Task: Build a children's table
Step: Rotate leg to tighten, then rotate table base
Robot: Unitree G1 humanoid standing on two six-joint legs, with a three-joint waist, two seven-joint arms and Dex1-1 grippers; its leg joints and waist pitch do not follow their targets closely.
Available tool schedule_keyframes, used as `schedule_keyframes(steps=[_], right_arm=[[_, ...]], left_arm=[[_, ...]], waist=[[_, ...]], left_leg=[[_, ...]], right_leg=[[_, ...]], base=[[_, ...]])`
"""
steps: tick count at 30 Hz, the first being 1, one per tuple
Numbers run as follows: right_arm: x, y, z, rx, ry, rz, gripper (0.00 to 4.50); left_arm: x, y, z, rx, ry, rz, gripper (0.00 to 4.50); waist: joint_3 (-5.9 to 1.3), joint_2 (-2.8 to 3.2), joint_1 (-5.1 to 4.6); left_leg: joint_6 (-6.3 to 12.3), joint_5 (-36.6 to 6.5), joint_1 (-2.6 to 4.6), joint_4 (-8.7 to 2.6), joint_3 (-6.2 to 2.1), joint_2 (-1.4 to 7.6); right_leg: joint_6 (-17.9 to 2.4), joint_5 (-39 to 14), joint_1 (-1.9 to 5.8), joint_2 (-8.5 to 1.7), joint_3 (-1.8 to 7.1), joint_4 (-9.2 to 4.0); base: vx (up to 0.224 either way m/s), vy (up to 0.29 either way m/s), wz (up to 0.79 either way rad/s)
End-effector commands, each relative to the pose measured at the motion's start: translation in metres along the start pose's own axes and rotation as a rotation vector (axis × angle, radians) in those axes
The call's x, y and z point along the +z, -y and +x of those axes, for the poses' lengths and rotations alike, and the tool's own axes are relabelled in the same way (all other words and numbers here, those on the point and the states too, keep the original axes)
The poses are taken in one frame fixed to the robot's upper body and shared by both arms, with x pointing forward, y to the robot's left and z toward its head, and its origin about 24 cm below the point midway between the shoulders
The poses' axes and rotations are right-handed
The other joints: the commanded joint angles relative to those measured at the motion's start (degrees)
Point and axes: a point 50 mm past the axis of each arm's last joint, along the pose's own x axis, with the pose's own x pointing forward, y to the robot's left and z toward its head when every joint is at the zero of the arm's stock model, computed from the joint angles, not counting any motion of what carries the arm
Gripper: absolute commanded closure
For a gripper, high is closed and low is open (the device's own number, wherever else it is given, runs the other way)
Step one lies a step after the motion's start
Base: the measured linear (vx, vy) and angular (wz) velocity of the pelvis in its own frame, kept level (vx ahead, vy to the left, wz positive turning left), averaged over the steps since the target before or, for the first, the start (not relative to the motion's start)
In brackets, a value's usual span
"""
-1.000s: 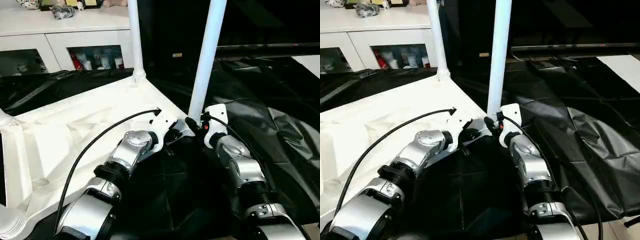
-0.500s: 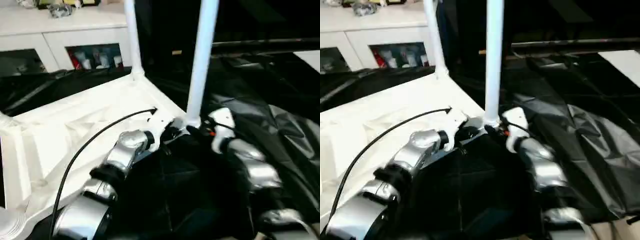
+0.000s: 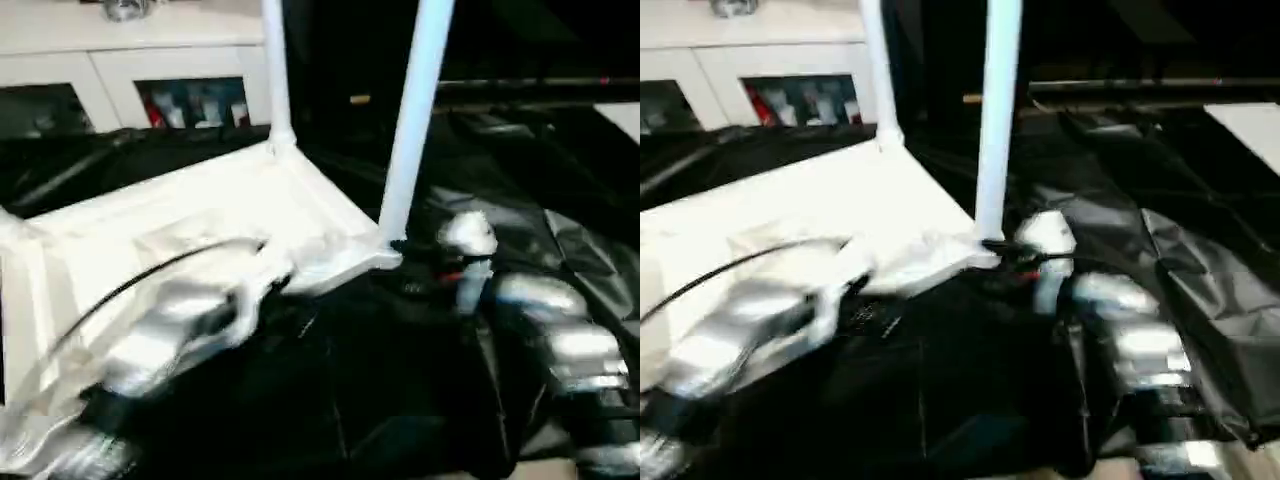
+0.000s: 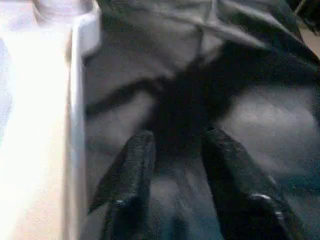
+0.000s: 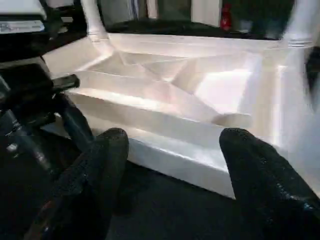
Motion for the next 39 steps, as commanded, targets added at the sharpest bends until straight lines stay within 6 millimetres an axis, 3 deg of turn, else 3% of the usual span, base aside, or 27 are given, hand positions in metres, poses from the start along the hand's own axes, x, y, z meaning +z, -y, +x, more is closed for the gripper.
schedule_keyframes(steps=[1,2,3,4,5,6,11,17,21,25,26,30,34,39], right_arm=[[-0.003,0.001,0.009,-0.053,-0.021,-0.009,1.28],[-0.005,0.001,0.016,-0.082,-0.024,-0.003,1.28],[-0.007,0.001,0.025,-0.109,-0.012,0.014,1.28],[-0.009,0.002,0.034,-0.147,0.002,0.029,1.28],[-0.008,0.002,0.045,-0.189,0.036,0.063,1.28],[-0.008,0.002,0.049,-0.201,0.051,0.080,1.28],[-0.003,0.011,0.068,-0.324,0.094,0.133,1.28],[0.002,0.028,0.079,-0.490,0.100,0.185,1.28],[0.008,0.051,0.070,-0.742,0.119,0.240,1.28],[0.008,0.065,0.057,-0.891,0.131,0.312,1.28],[0.009,0.075,0.044,-0.989,0.143,0.346,1.28],[0.012,0.084,0.034,-1.048,0.148,0.323,1.28],[0.021,0.097,0.017,-1.100,0.155,0.265,1.28],[0.035,0.119,-0.020,-1.185,0.160,0.195,1.28]], left_arm=[[0.002,0.007,-0.005,-0.006,-0.015,-0.010,2.19],[-0.001,0.009,-0.009,0.003,-0.031,-0.018,2.13],[-0.004,0.011,-0.014,0.021,-0.045,-0.032,2.13],[-0.006,0.013,-0.019,0.039,-0.057,-0.045,2.06],[-0.008,0.016,-0.024,0.058,-0.075,-0.058,1.95],[-0.009,0.017,-0.026,0.066,-0.082,-0.061,1.83],[-0.015,0.019,-0.035,0.115,-0.136,-0.074,1.44],[-0.015,0.019,-0.040,0.172,-0.166,-0.081,0.83],[-0.016,0.017,-0.042,0.208,-0.190,-0.073,0.56],[-0.017,0.016,-0.043,0.223,-0.198,-0.068,0.27],[-0.018,0.016,-0.043,0.235,-0.202,-0.064,0.14],[-0.019,0.016,-0.043,0.248,-0.204,-0.059,0.02],[-0.018,0.015,-0.043,0.262,-0.201,-0.049,0.02],[-0.018,0.023,-0.049,0.233,-0.134,-0.049,0.02]], waist=[[-3.16,-0.52,-0.38],[-3.17,-0.64,-0.29],[-3.23,-0.54,-0.19],[-3.09,-0.55,-0.43],[-3.21,-0.42,-0.31],[-3.27,-0.77,-0.52],[-3.57,-0.47,-0.46],[-3.71,-0.48,-0.88],[-3.70,-0.32,-0.65],[-3.64,-0.50,-0.32],[-3.67,-0.83,-0.18],[-3.62,-0.83,0.06],[-3.78,-1.13,0.10],[-4.14,-1.28,0.03]], left_leg=[[-1.78,-16.2,2.56,-5.58,-3.05,4.63],[-2.99,-17.5,3.22,-5.54,-2.84,4.69],[-3.36,-17.6,3.44,-5.47,-2.85,4.68],[-3.63,-17.6,3.01,-5.66,-2.93,4.54],[-4.02,-17.4,3.15,-5.60,-2.97,4.61],[-4.24,-17.3,3.06,-5.67,-3.00,4.57],[-4.59,-14.0,3.40,-5.51,-2.62,4.24],[-3.35,-11.4,3.08,-4.94,-2.42,3.84],[-4.09,-13.1,3.47,-4.95,-2.40,3.97],[-5.42,-15.9,3.70,-5.10,-2.40,3.92],[-5.67,-16.4,3.76,-5.06,-2.40,3.93],[-6.35,-18.2,3.72,-5.05,-2.40,3.86],[-5.20,-15.6,3.09,-4.77,-2.48,3.71],[-2.67,-10.7,2.74,-4.03,-2.32,3.57]], right_leg=[[-12.5,-14.9,0.97,-4.10,2.48,-4.36],[-11.7,-16.2,0.62,-4.07,2.67,-4.77],[-11.7,-15.9,0.49,-4.19,2.82,-4.80],[-11.6,-15.3,0.78,-4.13,2.83,-4.77],[-11.6,-15.0,0.67,-4.20,2.83,-4.59],[-11.8,-14.3,0.68,-4.22,2.81,-4.39],[-11.9,-6.8,0.80,-3.51,2.61,-3.55],[-13.2,-2.2,1.34,-3.45,2.56,-3.18],[-12.7,-4.4,1.10,-3.30,2.51,-3.26],[-10.5,-6.3,0.85,-3.14,2.56,-3.31],[-10.2,-7.0,0.88,-3.26,2.53,-3.33],[-9.5,-9.1,0.72,-3.33,2.55,-3.52],[-9.2,-7.7,1.26,-3.41,2.49,-3.37],[-11.0,-2.0,1.57,-3.19,2.22,-2.78]], base=[[0.000,0.000,0.00],[0.000,0.000,0.00],[0.000,0.000,0.00],[0.000,0.000,0.00],[0.000,0.000,0.00],[0.000,0.000,0.00],[0.000,0.000,0.00],[0.000,0.000,0.00],[0.000,0.000,0.00],[0.000,0.000,0.00],[0.000,0.000,0.00],[0.000,0.000,0.00],[0.000,0.000,0.00],[0.000,0.000,0.00]])
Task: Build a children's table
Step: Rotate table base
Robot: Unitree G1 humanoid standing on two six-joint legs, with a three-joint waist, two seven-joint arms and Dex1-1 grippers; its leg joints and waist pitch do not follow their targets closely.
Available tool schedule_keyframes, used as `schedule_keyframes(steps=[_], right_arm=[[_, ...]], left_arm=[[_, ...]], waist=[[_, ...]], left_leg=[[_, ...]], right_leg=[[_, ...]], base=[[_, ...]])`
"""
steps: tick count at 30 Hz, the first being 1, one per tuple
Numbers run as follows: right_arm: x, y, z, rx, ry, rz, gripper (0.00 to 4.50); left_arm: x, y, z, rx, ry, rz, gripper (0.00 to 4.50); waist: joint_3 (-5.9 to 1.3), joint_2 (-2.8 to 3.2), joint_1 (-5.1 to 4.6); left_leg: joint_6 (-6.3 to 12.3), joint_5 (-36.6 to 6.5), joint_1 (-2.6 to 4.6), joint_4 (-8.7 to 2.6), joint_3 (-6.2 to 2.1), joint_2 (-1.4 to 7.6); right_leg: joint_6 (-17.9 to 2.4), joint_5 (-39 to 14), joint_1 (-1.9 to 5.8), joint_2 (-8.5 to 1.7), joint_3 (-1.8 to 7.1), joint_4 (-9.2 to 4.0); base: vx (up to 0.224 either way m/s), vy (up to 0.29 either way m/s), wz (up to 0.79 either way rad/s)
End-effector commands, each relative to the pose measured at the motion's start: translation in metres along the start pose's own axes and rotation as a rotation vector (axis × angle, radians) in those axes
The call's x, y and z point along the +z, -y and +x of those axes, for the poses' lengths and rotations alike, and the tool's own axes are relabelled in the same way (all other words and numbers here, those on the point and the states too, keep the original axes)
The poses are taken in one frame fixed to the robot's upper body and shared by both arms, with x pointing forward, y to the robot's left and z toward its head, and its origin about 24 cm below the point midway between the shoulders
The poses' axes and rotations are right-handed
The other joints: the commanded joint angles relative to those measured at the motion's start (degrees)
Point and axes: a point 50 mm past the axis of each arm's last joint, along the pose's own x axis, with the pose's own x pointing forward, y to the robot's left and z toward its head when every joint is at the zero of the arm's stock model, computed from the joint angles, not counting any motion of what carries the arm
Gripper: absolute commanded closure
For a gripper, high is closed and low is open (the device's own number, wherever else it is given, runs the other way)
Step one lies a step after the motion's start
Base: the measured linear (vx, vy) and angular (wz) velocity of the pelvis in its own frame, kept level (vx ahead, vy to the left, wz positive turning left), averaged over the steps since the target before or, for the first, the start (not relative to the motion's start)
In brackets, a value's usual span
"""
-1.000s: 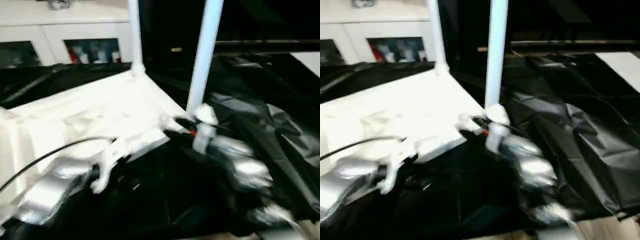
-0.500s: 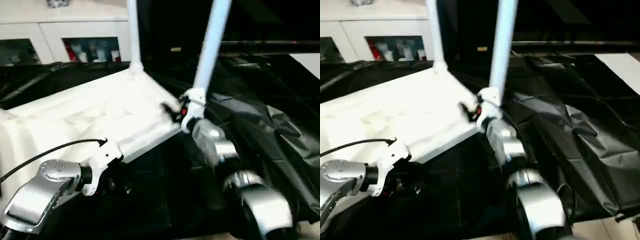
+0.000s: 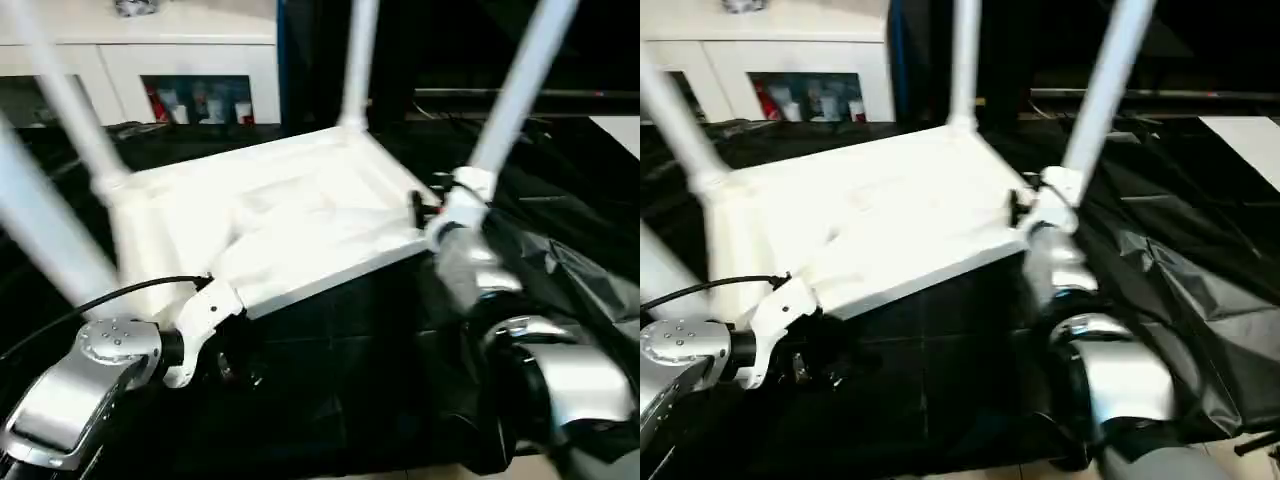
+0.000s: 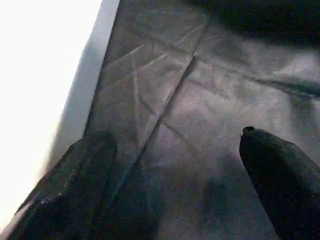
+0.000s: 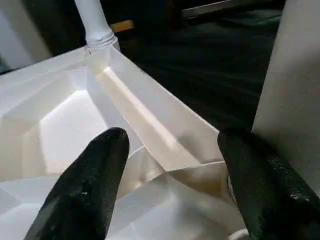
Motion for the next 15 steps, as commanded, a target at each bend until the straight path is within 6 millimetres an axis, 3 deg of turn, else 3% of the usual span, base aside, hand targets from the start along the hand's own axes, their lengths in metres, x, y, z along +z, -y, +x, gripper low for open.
schedule_keyframes(steps=[1,4,5,9,12,15], right_arm=[[0.040,0.029,0.003,-0.094,0.125,-0.020,1.28],[0.048,0.042,0.002,-0.118,0.140,-0.041,1.28],[0.052,0.050,0.001,-0.131,0.147,-0.053,1.28],[0.063,0.070,-0.002,-0.147,0.169,-0.068,1.28],[0.064,0.068,-0.002,-0.093,0.173,-0.045,1.28],[0.052,0.049,-0.001,0.122,0.136,-0.055,1.28]], left_arm=[[-0.004,0.002,-0.010,0.002,0.012,-0.016,0.02],[-0.009,0.008,-0.015,-0.011,0.018,-0.034,0.02],[-0.012,0.011,-0.018,-0.014,0.016,-0.047,0.02],[-0.021,0.013,-0.032,0.037,0.057,-0.075,0.02],[-0.023,0.009,-0.038,0.080,0.095,-0.074,0.02],[-0.020,-0.002,-0.050,0.177,0.240,-0.075,0.02]], waist=[[-4.45,0.08,-0.46],[-4.26,-0.07,-0.08],[-4.08,-0.19,-0.22],[-3.83,-0.21,-0.63],[-3.70,-0.22,-0.76],[-3.65,-0.46,-0.95]], left_leg=[[-1.76,-9.8,2.60,-3.88,-2.30,3.55],[-0.46,-10.6,2.70,-3.74,-2.13,3.53],[-0.62,-11.7,2.36,-3.90,-2.28,3.53],[-1.03,-14.9,2.55,-3.95,-2.32,3.54],[-1.54,-17.2,2.75,-4.06,-2.38,3.61],[-0.98,-18.0,2.35,-4.10,-2.48,3.68]], right_leg=[[-11.6,-0.6,1.66,-3.06,2.02,-2.95],[-11.7,-1.4,1.36,-2.81,2.00,-3.10],[-11.6,-3.2,1.60,-2.93,1.99,-3.26],[-11.1,-7.0,1.38,-2.91,2.12,-3.86],[-10.7,-9.5,1.25,-2.89,2.20,-4.22],[-11.4,-10.1,1.56,-3.15,2.26,-4.41]], base=[[0.000,0.000,0.00],[0.000,0.000,0.00],[0.000,0.000,0.00],[0.000,0.000,0.00],[0.000,0.000,0.00],[0.000,0.000,0.00]])
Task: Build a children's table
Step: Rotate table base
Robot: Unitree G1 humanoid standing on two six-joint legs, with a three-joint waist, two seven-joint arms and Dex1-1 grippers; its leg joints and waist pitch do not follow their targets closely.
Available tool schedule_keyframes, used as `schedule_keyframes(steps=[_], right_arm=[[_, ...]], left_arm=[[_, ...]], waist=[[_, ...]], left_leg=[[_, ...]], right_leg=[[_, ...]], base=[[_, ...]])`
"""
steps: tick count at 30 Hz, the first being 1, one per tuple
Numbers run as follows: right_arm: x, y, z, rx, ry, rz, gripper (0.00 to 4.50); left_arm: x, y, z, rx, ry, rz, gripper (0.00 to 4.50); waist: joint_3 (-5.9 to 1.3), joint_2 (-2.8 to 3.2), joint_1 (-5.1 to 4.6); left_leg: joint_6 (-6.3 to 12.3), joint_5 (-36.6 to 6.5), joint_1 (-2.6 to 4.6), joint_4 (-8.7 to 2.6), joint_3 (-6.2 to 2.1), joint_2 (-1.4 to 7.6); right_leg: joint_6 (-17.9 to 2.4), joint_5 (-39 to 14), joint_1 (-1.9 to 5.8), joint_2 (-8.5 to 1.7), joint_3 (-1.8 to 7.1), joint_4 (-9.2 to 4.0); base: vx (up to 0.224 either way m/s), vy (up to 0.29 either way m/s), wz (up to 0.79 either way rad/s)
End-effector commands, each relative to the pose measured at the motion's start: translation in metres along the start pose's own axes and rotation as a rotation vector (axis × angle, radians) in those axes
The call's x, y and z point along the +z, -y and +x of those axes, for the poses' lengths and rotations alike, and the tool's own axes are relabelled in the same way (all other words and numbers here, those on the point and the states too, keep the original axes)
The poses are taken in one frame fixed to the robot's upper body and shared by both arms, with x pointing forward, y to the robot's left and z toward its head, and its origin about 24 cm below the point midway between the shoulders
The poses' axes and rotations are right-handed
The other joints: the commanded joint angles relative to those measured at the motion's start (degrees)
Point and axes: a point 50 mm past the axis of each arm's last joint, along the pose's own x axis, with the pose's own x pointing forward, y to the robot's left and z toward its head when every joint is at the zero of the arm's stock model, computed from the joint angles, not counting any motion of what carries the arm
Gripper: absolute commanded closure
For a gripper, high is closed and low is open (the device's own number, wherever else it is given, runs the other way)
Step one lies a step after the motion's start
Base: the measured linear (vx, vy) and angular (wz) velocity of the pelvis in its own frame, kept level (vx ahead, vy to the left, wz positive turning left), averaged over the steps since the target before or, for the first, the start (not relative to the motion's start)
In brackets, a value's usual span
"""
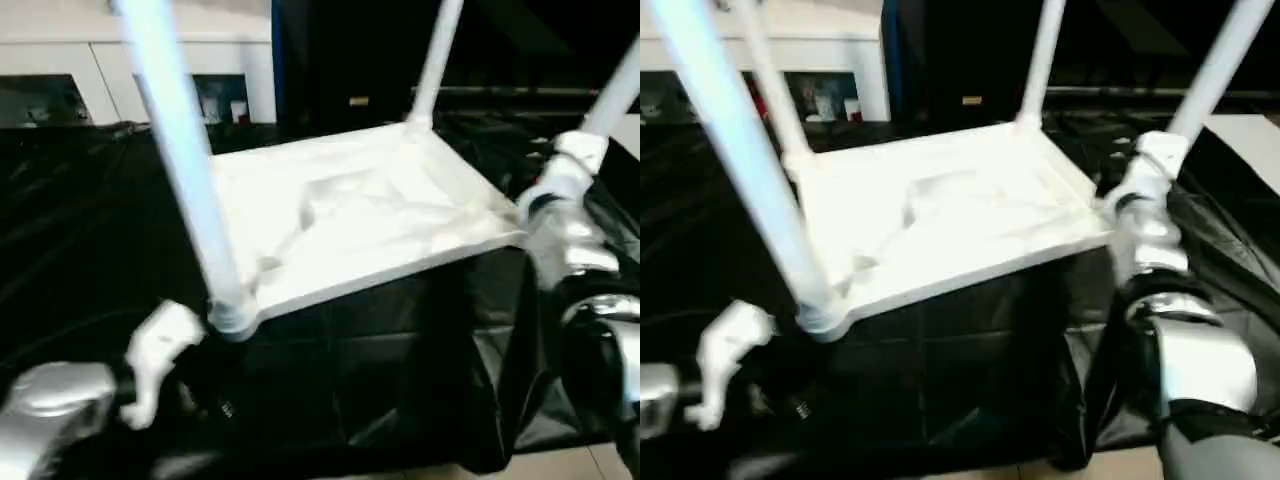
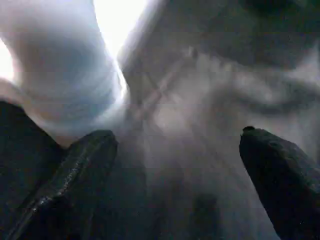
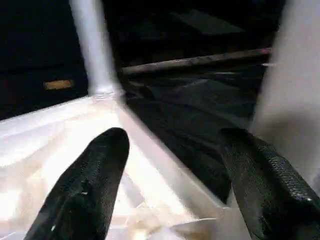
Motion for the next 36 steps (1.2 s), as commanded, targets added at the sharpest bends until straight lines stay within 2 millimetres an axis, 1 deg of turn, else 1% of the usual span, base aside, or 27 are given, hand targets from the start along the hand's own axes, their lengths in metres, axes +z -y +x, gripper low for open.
schedule_keyframes(steps=[1,2,4,5,6,7,8,12,13,14,15,16,17,18,19,22,23,24,25,26,27,28,29,32,33,35,36], right_arm=[[-0.010,-0.017,-0.001,0.167,-0.028,0.000,1.28],[-0.017,-0.022,-0.003,0.215,-0.055,-0.021,1.28],[-0.035,-0.029,-0.008,0.290,-0.129,-0.103,1.28],[-0.043,-0.032,-0.010,0.318,-0.163,-0.147,1.28],[-0.057,-0.032,-0.016,0.318,-0.198,-0.213,1.28],[-0.060,-0.033,-0.017,0.317,-0.202,-0.225,1.28],[-0.070,-0.033,-0.022,0.307,-0.203,-0.226,1.28],[-0.076,-0.032,-0.029,0.319,-0.186,-0.211,1.28],[-0.076,-0.032,-0.029,0.319,-0.186,-0.211,1.28],[-0.079,-0.029,-0.033,0.325,-0.200,-0.215,1.28],[-0.080,-0.028,-0.034,0.325,-0.206,-0.219,1.28],[-0.082,-0.026,-0.037,0.319,-0.218,-0.221,1.28],[-0.084,-0.019,-0.040,0.281,-0.235,-0.223,1.28],[-0.084,-0.017,-0.041,0.265,-0.239,-0.224,1.28],[-0.083,-0.013,-0.041,0.226,-0.232,-0.226,1.28],[-0.079,-0.005,-0.041,0.143,-0.208,-0.218,1.28],[-0.076,0.000,-0.042,0.095,-0.192,-0.218,1.28],[-0.074,0.003,-0.043,0.060,-0.183,-0.208,1.28],[-0.074,0.007,-0.044,0.031,-0.182,-0.200,1.28],[-0.075,0.010,-0.046,0.007,-0.191,-0.198,1.28],[-0.076,0.012,-0.047,-0.008,-0.206,-0.206,1.28],[-0.077,0.012,-0.048,-0.010,-0.213,-0.212,1.28],[-0.082,0.014,-0.050,-0.017,-0.246,-0.232,1.28],[-0.089,0.015,-0.052,-0.014,-0.299,-0.241,1.28],[-0.095,0.012,-0.053,0.014,-0.337,-0.254,1.28],[-0.102,0.005,-0.053,0.057,-0.373,-0.271,1.28],[-0.102,0.004,-0.052,0.062,-0.374,-0.267,1.28]], left_arm=[[0.008,-0.011,-0.010,0.069,0.104,0.009,0.02],[0.009,-0.013,-0.014,0.084,0.127,0.001,0.02],[0.011,-0.018,-0.020,0.107,0.168,-0.008,0.02],[0.011,-0.020,-0.022,0.115,0.184,-0.011,0.02],[0.012,-0.023,-0.025,0.124,0.214,-0.017,0.02],[0.012,-0.023,-0.026,0.126,0.224,-0.019,0.02],[0.014,-0.027,-0.027,0.143,0.266,-0.037,0.02],[0.014,-0.030,-0.026,0.166,0.298,-0.027,0.02],[0.014,-0.030,-0.026,0.166,0.298,-0.027,0.02],[0.018,-0.032,-0.022,0.175,0.340,-0.027,0.02],[0.020,-0.033,-0.021,0.177,0.358,-0.028,0.02],[0.024,-0.034,-0.016,0.175,0.402,-0.026,0.02],[0.036,-0.035,-0.003,0.142,0.479,-0.034,0.02],[0.040,-0.035,0.002,0.129,0.496,-0.034,0.02],[0.046,-0.035,0.008,0.098,0.512,-0.033,0.02],[0.059,-0.036,0.020,0.044,0.563,-0.039,0.02],[0.065,-0.037,0.027,0.013,0.585,-0.043,0.02],[0.068,-0.038,0.032,0.000,0.590,-0.038,0.02],[0.070,-0.038,0.036,-0.017,0.587,-0.034,0.02],[0.071,-0.038,0.041,-0.036,0.580,-0.027,0.02],[0.073,-0.038,0.046,-0.055,0.572,-0.020,0.02],[0.073,-0.038,0.047,-0.061,0.570,-0.018,0.02],[0.075,-0.037,0.052,-0.094,0.563,-0.017,0.02],[0.080,-0.032,0.057,-0.150,0.565,-0.024,0.02],[0.082,-0.029,0.060,-0.188,0.575,-0.036,0.02],[0.086,-0.020,0.062,-0.276,0.587,-0.068,0.02],[0.087,-0.018,0.063,-0.305,0.586,-0.079,0.02]], waist=[[-3.71,0.01,0.17],[-3.74,-0.08,0.20],[-3.76,0.23,0.32],[-3.75,0.17,0.28],[-3.84,0.32,0.41],[-3.81,0.43,0.54],[-3.90,0.64,0.96],[-3.87,0.63,1.20],[-3.74,0.63,1.35],[-3.69,0.28,1.11],[-3.63,0.11,1.33],[-3.56,0.34,1.49],[-3.52,-0.05,1.60],[-3.69,0.02,1.94],[-3.65,0.01,1.80],[-3.58,-0.23,1.66],[-3.65,-0.05,1.60],[-3.64,0.26,1.58],[-3.67,-0.15,1.34],[-3.71,-0.19,1.50],[-3.86,-0.20,1.51],[-3.89,0.74,1.43],[-3.94,0.05,0.93],[-3.97,0.16,0.67],[-4.02,1.07,0.61],[-3.89,0.52,0.42],[-3.92,0.60,0.52]], left_leg=[[-0.88,-16.9,2.23,-4.19,-2.51,3.76],[-0.69,-16.2,2.18,-4.26,-2.41,3.92],[-0.84,-15.5,2.36,-4.25,-2.35,4.02],[-0.86,-15.8,2.43,-4.32,-2.30,4.04],[-1.33,-16.1,2.60,-4.35,-2.31,4.12],[-1.52,-16.0,2.62,-4.38,-2.36,4.08],[-2.37,-16.7,2.98,-4.37,-2.25,4.15],[-3.56,-19.2,3.06,-4.78,-2.46,4.25],[-3.78,-20.1,3.12,-4.92,-2.44,4.25],[-4.16,-20.9,3.03,-5.05,-2.57,4.20],[-4.15,-21.0,3.18,-5.07,-2.49,4.19],[-4.54,-21.5,3.54,-5.01,-2.45,4.20],[-4.79,-21.3,3.41,-5.16,-2.52,4.18],[-5.04,-21.5,3.80,-5.00,-2.42,4.20],[-5.40,-21.4,3.46,-5.14,-2.62,4.09],[-6.07,-22.3,3.44,-5.24,-2.81,3.91],[-6.38,-22.7,3.77,-5.16,-2.76,3.85],[-6.57,-22.8,3.77,-5.12,-2.86,3.81],[-6.43,-22.3,3.63,-5.20,-2.82,3.70],[-5.96,-21.2,3.81,-5.13,-2.74,3.62],[-5.88,-20.6,3.79,-5.05,-2.74,3.65],[-5.99,-20.1,3.60,-5.05,-2.92,3.60],[-5.65,-19.4,3.44,-5.04,-2.77,3.59],[-4.77,-18.1,3.27,-4.86,-2.64,3.62],[-4.93,-18.2,3.31,-4.76,-2.71,3.60],[-4.74,-18.7,3.29,-4.76,-2.46,3.65],[-4.67,-18.7,3.36,-4.72,-2.47,3.70]], right_leg=[[-11.8,-9.6,1.59,-3.18,2.14,-4.14],[-12.2,-9.2,1.60,-3.12,2.06,-4.06],[-13.3,-8.3,1.29,-2.85,1.90,-3.87],[-13.5,-8.3,1.25,-2.83,1.90,-3.93],[-13.8,-8.4,1.27,-2.93,1.93,-3.79],[-13.7,-8.5,1.20,-2.96,1.92,-3.89],[-13.6,-8.0,1.02,-2.98,2.11,-3.85],[-12.4,-8.9,1.05,-2.97,2.11,-3.80],[-11.5,-9.8,0.96,-2.97,2.21,-4.07],[-11.2,-11.0,1.15,-3.06,2.21,-4.14],[-10.7,-11.7,1.08,-3.09,2.29,-4.40],[-10.4,-12.4,0.75,-3.13,2.44,-4.56],[-9.9,-13.2,1.01,-3.20,2.47,-4.66],[-9.8,-13.5,0.74,-3.27,2.49,-4.66],[-9.7,-13.7,1.01,-3.42,2.50,-4.63],[-8.5,-16.0,1.05,-3.61,2.50,-4.85],[-8.1,-16.3,0.83,-3.58,2.59,-5.00],[-7.9,-16.1,0.84,-3.62,2.63,-4.99],[-7.7,-15.4,1.06,-3.48,2.62,-5.05],[-7.4,-14.6,1.01,-3.39,2.67,-5.11],[-7.7,-13.6,1.11,-3.51,2.66,-4.90],[-7.8,-12.7,1.25,-3.50,2.65,-4.74],[-8.3,-11.0,1.46,-3.28,2.52,-4.72],[-10.0,-9.3,1.68,-3.34,2.45,-4.57],[-10.3,-9.1,1.64,-3.37,2.42,-4.39],[-11.6,-9.7,1.68,-3.22,2.35,-4.50],[-11.8,-9.9,1.67,-3.32,2.35,-4.49]], base=[[0.000,0.000,0.00],[0.000,0.000,0.00],[0.000,0.000,0.00],[0.000,0.000,0.00],[0.000,0.000,0.00],[0.000,0.000,0.00],[0.000,0.000,0.00],[0.000,0.000,0.00],[0.000,0.000,0.00],[0.000,0.000,0.00],[0.000,0.000,0.00],[0.000,0.000,0.00],[0.000,0.000,0.00],[0.000,0.000,0.00],[0.000,0.000,0.00],[0.000,0.000,0.00],[0.000,0.000,0.00],[0.000,0.000,0.00],[0.000,0.000,0.00],[0.000,0.000,0.00],[0.000,0.000,0.00],[0.000,0.000,0.00],[0.000,0.000,0.00],[0.000,0.000,0.00],[0.000,0.000,0.00],[0.000,0.000,0.00],[0.000,0.000,0.00]])
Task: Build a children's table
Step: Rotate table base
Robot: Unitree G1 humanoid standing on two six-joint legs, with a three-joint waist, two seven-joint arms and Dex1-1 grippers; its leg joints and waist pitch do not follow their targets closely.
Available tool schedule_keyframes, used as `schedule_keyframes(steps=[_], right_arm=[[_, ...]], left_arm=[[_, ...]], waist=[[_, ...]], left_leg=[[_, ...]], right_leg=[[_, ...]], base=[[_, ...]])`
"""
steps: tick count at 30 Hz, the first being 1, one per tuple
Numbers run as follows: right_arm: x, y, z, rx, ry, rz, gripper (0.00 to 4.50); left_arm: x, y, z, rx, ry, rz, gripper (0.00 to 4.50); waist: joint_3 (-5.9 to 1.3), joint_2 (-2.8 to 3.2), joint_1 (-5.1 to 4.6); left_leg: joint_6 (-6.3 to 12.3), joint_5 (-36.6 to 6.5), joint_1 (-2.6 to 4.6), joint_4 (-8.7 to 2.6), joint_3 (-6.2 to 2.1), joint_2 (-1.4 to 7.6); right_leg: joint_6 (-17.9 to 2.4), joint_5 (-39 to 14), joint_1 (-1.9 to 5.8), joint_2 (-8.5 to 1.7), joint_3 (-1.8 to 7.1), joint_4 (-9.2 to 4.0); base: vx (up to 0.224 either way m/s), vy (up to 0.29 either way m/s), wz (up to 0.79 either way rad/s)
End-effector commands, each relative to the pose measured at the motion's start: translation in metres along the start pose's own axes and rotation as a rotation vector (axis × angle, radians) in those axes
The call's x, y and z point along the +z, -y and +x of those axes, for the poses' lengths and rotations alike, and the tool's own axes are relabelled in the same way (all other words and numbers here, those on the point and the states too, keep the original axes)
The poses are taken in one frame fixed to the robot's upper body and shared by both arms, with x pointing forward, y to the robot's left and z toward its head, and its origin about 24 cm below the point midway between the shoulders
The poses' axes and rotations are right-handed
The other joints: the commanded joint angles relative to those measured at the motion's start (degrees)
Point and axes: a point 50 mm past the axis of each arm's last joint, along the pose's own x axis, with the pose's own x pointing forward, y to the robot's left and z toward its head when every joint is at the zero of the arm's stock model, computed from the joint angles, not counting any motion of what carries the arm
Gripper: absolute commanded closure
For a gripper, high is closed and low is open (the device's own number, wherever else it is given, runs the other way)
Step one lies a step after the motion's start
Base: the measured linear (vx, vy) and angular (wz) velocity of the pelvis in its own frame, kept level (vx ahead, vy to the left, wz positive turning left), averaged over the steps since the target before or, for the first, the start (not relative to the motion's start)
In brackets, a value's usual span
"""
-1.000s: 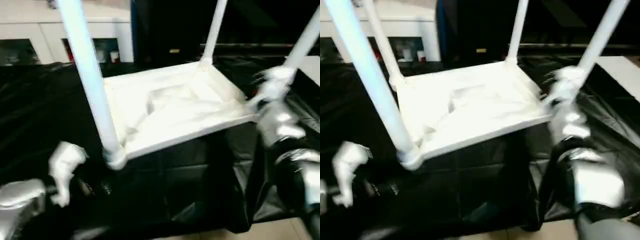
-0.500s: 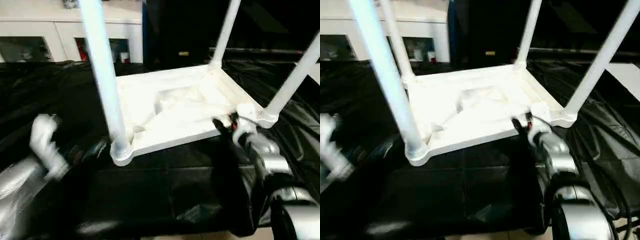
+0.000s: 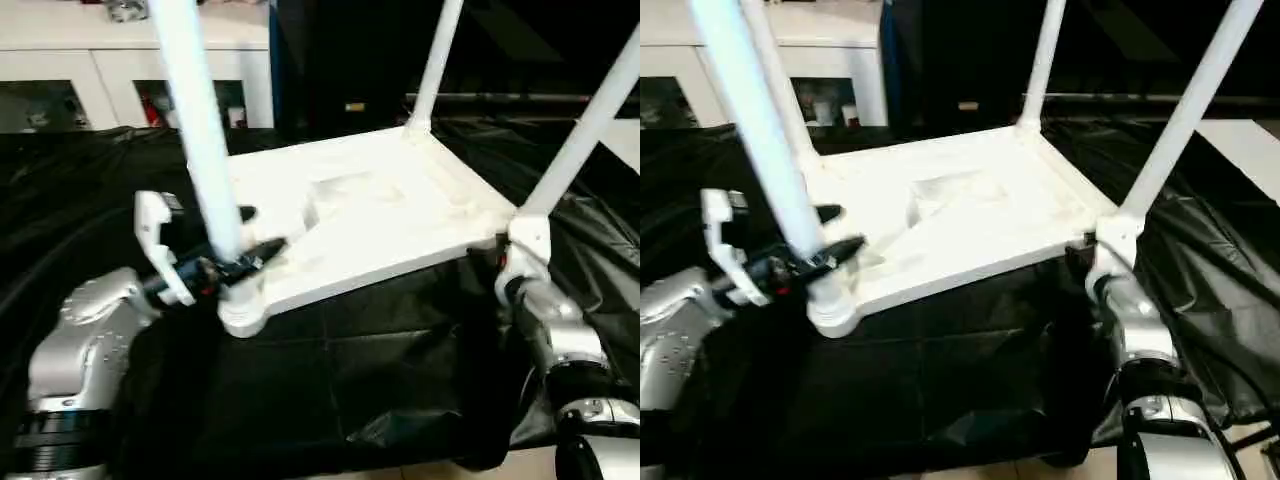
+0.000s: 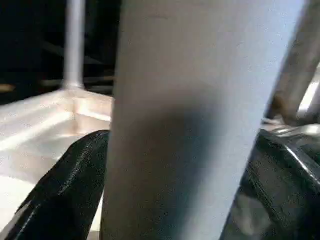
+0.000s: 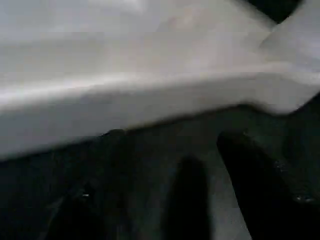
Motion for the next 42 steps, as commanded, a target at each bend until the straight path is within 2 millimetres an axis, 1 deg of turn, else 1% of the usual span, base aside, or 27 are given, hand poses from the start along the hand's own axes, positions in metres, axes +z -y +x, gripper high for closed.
schedule_keyframes(steps=[1,4,6,7,8,10,11,12,13,14,15,16,18,19,20,24,28,29,31,32,33,34,35,37,39,41,42], right_arm=[[0.006,-0.007,0.004,0.032,-0.003,-0.007,1.28],[0.011,-0.015,0.007,0.065,0.004,0.014,1.28],[0.016,-0.031,0.013,0.132,0.003,0.014,1.28],[0.017,-0.034,0.014,0.144,0.005,0.010,1.28],[0.020,-0.042,0.016,0.176,0.012,0.000,1.28],[0.021,-0.045,0.016,0.187,0.015,-0.002,1.28],[0.026,-0.053,0.018,0.212,0.027,-0.008,1.28],[0.028,-0.058,0.019,0.229,0.034,-0.012,1.28],[0.031,-0.064,0.019,0.246,0.041,-0.016,1.28],[0.036,-0.078,0.020,0.291,0.053,-0.037,1.28],[0.037,-0.079,0.021,0.294,0.054,-0.039,1.28],[0.039,-0.093,0.021,0.343,0.057,-0.058,1.28],[0.041,-0.107,0.021,0.391,0.059,-0.077,1.28],[0.041,-0.108,0.021,0.394,0.059,-0.078,1.28],[0.040,-0.117,0.020,0.425,0.058,-0.094,1.28],[0.039,-0.135,0.018,0.477,0.057,-0.107,1.28],[0.039,-0.144,0.017,0.496,0.059,-0.111,1.28],[0.039,-0.147,0.017,0.485,0.063,-0.119,1.28],[0.039,-0.146,0.017,0.478,0.064,-0.120,1.28],[0.039,-0.145,0.018,0.465,0.064,-0.119,1.28],[0.039,-0.142,0.019,0.443,0.063,-0.120,1.28],[0.039,-0.141,0.019,0.438,0.063,-0.121,1.28],[0.039,-0.136,0.020,0.411,0.061,-0.127,1.28],[0.039,-0.130,0.021,0.390,0.060,-0.123,1.28],[0.040,-0.125,0.022,0.382,0.062,-0.119,1.28],[0.040,-0.122,0.022,0.382,0.062,-0.118,1.28],[0.041,-0.117,0.022,0.389,0.067,-0.110,1.28]], left_arm=[[0.006,0.013,0.011,-0.133,0.010,-0.041,0.02],[0.005,0.022,0.014,-0.211,0.005,-0.091,0.02],[0.005,0.035,0.021,-0.298,0.010,-0.153,0.02],[0.005,0.037,0.022,-0.313,0.010,-0.161,0.02],[0.004,0.043,0.026,-0.347,0.004,-0.170,0.02],[0.004,0.044,0.026,-0.357,-0.002,-0.171,0.02],[0.003,0.048,0.030,-0.385,-0.015,-0.175,0.02],[0.003,0.050,0.031,-0.397,-0.021,-0.176,0.02],[0.002,0.053,0.033,-0.409,-0.025,-0.177,0.02],[0.002,0.059,0.039,-0.437,-0.029,-0.183,0.02],[0.002,0.059,0.040,-0.439,-0.029,-0.183,0.02],[0.001,0.066,0.046,-0.468,-0.043,-0.180,0.02],[-0.001,0.072,0.053,-0.483,-0.046,-0.172,0.02],[-0.001,0.072,0.053,-0.484,-0.046,-0.171,0.02],[-0.003,0.074,0.059,-0.490,-0.044,-0.166,0.02],[-0.006,0.078,0.071,-0.499,-0.043,-0.151,0.02],[-0.006,0.081,0.080,-0.492,-0.026,-0.130,0.02],[-0.008,0.073,0.089,-0.396,-0.024,-0.059,0.02],[-0.009,0.070,0.092,-0.366,-0.025,-0.038,0.02],[-0.011,0.063,0.094,-0.304,-0.042,0.002,0.02],[-0.013,0.052,0.095,-0.219,-0.072,0.053,0.02],[-0.014,0.049,0.095,-0.200,-0.078,0.064,0.02],[-0.015,0.036,0.094,-0.110,-0.107,0.117,0.02],[-0.016,0.025,0.090,-0.043,-0.146,0.165,0.02],[-0.017,0.017,0.086,0.004,-0.187,0.212,0.02],[-0.018,0.014,0.084,0.023,-0.206,0.231,0.02],[-0.019,0.012,0.081,0.021,-0.221,0.259,0.02]], waist=[[-3.85,0.57,-0.08],[-3.77,0.68,-0.22],[-3.82,0.60,-0.36],[-3.74,0.43,-0.53],[-3.66,0.48,-0.80],[-3.62,0.41,-1.17],[-3.71,0.41,-1.33],[-3.78,0.00,-1.48],[-3.80,0.08,-1.45],[-3.81,-0.33,-1.75],[-3.82,-0.14,-1.65],[-3.78,-0.13,-1.81],[-3.84,-0.02,-2.07],[-3.79,-0.57,-2.24],[-3.82,-0.34,-2.31],[-3.78,-0.26,-2.56],[-3.71,0.00,-2.62],[-3.63,0.04,-2.64],[-3.65,-0.03,-2.56],[-3.68,0.00,-2.49],[-3.68,-0.05,-2.60],[-3.73,0.06,-2.46],[-3.77,0.07,-2.36],[-3.70,-0.07,-2.42],[-3.71,-0.05,-2.53],[-3.78,0.05,-2.45],[-3.79,-0.12,-2.47]], left_leg=[[-4.69,-19.2,2.55,-4.60,-2.48,3.80],[-4.83,-19.8,2.60,-4.72,-2.50,3.84],[-5.28,-20.1,2.64,-4.67,-2.47,3.88],[-5.21,-19.9,2.47,-4.74,-2.51,3.80],[-5.24,-19.9,2.37,-4.77,-2.53,3.83],[-4.94,-19.6,2.14,-4.81,-2.60,3.80],[-4.66,-18.5,1.97,-4.80,-2.67,3.79],[-4.36,-17.8,1.88,-4.78,-2.61,3.79],[-4.12,-17.2,1.80,-4.71,-2.67,3.78],[-3.60,-16.0,1.65,-4.71,-2.58,3.81],[-3.55,-15.6,1.67,-4.65,-2.62,3.83],[-3.29,-15.3,1.70,-4.60,-2.56,3.82],[-2.93,-14.7,1.68,-4.53,-2.55,3.77],[-2.59,-14.7,1.69,-4.56,-2.42,3.80],[-1.99,-13.9,1.77,-4.41,-2.42,3.85],[-1.64,-13.9,1.92,-4.33,-2.38,3.89],[-2.36,-15.5,2.14,-4.54,-2.46,4.02],[-2.62,-16.3,2.21,-4.63,-2.45,4.01],[-2.90,-17.1,2.34,-4.62,-2.54,4.05],[-3.11,-17.1,2.21,-4.73,-2.66,4.01],[-3.21,-17.3,2.29,-4.71,-2.62,4.02],[-3.17,-17.0,2.28,-4.72,-2.67,4.01],[-3.26,-17.1,2.40,-4.68,-2.69,4.04],[-3.61,-18.0,2.30,-4.79,-2.79,3.97],[-3.83,-18.4,2.15,-4.84,-2.91,3.92],[-3.84,-18.6,2.42,-4.73,-2.83,3.97],[-3.68,-18.4,2.33,-4.73,-2.79,3.96]], right_leg=[[-12.2,-10.8,1.06,-3.41,2.15,-4.35],[-12.5,-11.7,0.99,-3.28,2.12,-4.33],[-12.7,-11.8,1.04,-3.39,2.15,-4.14],[-12.8,-11.8,1.12,-3.34,2.13,-4.23],[-12.8,-12.3,1.10,-3.38,2.14,-4.27],[-12.5,-12.4,1.30,-3.46,2.21,-4.35],[-12.4,-11.8,1.54,-3.52,2.20,-4.26],[-12.5,-11.4,1.59,-3.50,2.19,-4.25],[-12.6,-10.9,1.70,-3.55,2.19,-4.15],[-12.7,-10.0,1.74,-3.47,2.18,-4.10],[-12.8,-9.9,1.75,-3.55,2.19,-3.98],[-12.9,-9.5,1.67,-3.52,2.23,-4.07],[-13.4,-8.5,1.74,-3.47,2.22,-3.93],[-13.4,-8.3,1.67,-3.34,2.23,-4.02],[-13.8,-7.5,1.68,-3.51,2.33,-3.95],[-14.3,-7.2,1.66,-3.54,2.37,-4.00],[-14.2,-7.9,1.51,-3.41,2.38,-4.13],[-14.0,-8.1,1.42,-3.32,2.43,-4.27],[-13.4,-8.8,1.46,-3.50,2.50,-4.41],[-12.8,-9.2,1.52,-3.51,2.49,-4.46],[-12.7,-9.1,1.48,-3.55,2.52,-4.43],[-12.5,-8.9,1.49,-3.54,2.50,-4.51],[-12.6,-8.8,1.46,-3.63,2.49,-4.49],[-12.1,-10.1,1.53,-3.63,2.41,-4.49],[-11.6,-11.3,1.55,-3.70,2.35,-4.54],[-11.8,-11.4,1.28,-3.68,2.35,-4.61],[-12.1,-10.9,1.32,-3.66,2.36,-4.52]], base=[[0.000,0.000,0.00],[0.000,0.000,0.00],[0.000,0.000,0.00],[0.000,0.000,0.00],[0.000,0.000,0.00],[0.000,0.000,0.00],[0.000,0.000,0.00],[0.000,0.000,0.00],[0.000,0.000,0.00],[0.000,0.000,0.00],[0.000,0.000,0.00],[0.000,0.000,0.00],[0.000,0.000,0.00],[0.000,0.000,0.00],[0.000,0.000,0.00],[0.000,0.000,0.00],[0.000,0.000,0.00],[0.000,0.000,0.00],[0.000,0.000,0.00],[0.000,0.000,0.00],[0.000,0.000,0.00],[0.000,0.000,0.00],[0.000,0.000,0.00],[0.000,0.000,0.00],[0.000,0.000,0.00],[0.000,0.000,0.00],[0.000,0.000,0.00]])
